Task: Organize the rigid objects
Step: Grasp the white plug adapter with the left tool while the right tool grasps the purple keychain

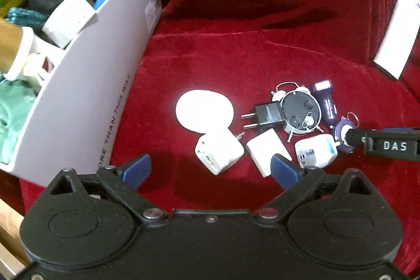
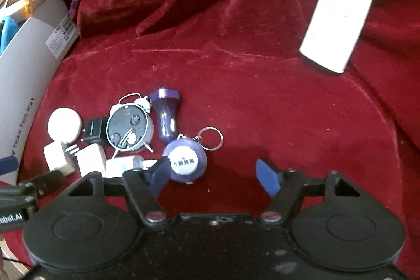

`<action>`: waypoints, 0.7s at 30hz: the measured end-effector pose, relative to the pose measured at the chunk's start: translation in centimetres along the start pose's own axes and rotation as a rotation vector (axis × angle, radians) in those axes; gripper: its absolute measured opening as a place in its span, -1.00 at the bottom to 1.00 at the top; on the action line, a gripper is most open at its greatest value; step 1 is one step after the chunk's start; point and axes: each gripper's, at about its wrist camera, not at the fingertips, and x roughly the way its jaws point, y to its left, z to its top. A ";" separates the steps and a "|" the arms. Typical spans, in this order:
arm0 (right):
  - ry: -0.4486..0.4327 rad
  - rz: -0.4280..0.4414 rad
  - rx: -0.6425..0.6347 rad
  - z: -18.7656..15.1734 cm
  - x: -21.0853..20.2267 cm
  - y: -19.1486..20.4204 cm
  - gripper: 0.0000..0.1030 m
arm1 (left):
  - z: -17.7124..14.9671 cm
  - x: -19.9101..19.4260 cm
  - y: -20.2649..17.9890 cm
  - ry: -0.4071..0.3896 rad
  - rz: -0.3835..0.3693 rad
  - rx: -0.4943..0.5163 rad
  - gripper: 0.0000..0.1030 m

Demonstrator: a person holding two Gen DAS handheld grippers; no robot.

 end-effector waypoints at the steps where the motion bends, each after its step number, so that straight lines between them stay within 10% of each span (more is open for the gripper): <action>1: 0.005 0.009 0.002 0.3 0.3 0.2 0.25 | 0.1 0.2 0.0 0.004 0.001 -0.002 0.74; 14: 0.026 0.000 -0.007 0.9 2.6 1.8 -0.02 | 1.0 2.6 0.3 0.029 -0.005 0.007 0.61; 21: 0.039 -0.029 -0.024 0.3 2.3 2.0 -0.20 | 1.7 2.6 0.4 0.048 -0.075 -0.016 -0.12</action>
